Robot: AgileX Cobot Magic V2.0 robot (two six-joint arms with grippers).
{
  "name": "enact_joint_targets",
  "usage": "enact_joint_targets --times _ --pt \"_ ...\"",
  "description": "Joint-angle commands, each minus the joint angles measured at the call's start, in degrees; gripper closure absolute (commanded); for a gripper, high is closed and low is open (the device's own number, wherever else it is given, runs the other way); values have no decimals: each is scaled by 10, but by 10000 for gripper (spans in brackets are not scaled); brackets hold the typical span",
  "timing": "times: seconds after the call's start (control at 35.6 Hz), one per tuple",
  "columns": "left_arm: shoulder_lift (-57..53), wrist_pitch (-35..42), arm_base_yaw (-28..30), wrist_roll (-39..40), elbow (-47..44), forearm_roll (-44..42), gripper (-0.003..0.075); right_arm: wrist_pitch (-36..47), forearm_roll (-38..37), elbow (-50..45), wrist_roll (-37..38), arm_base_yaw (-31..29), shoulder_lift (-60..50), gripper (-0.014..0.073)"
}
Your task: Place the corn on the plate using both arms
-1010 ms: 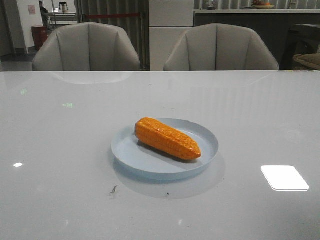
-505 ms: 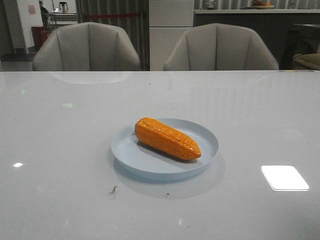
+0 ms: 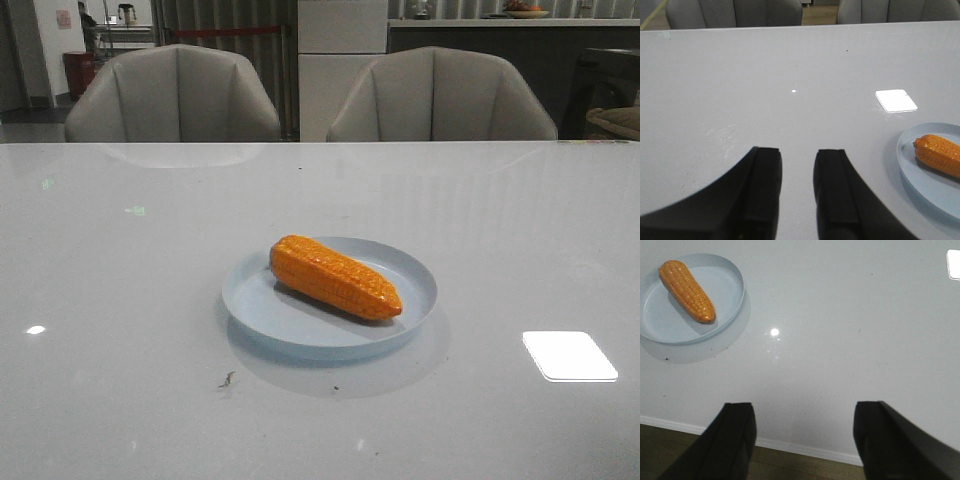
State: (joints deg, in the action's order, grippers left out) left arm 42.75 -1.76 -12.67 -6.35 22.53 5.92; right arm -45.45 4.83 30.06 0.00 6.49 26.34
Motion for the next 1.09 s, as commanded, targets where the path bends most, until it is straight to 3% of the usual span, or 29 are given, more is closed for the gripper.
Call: enact_joint_targets --times 0.0,0.17,0.76,1.07 --pt "-20 36 1 1 15 -5 479 34 3 16 -3 -3 3 63" --pt "-103 -23 11 1 2 -11 625 34 3 16 -3 -3 3 63" --pt "-421 -30 115 1 -202 -18 626 33 3 16 -3 -3 3 63" --pt "-443 -3 120 1 -253 -18 627 30 3 16 -3 -3 4 63"
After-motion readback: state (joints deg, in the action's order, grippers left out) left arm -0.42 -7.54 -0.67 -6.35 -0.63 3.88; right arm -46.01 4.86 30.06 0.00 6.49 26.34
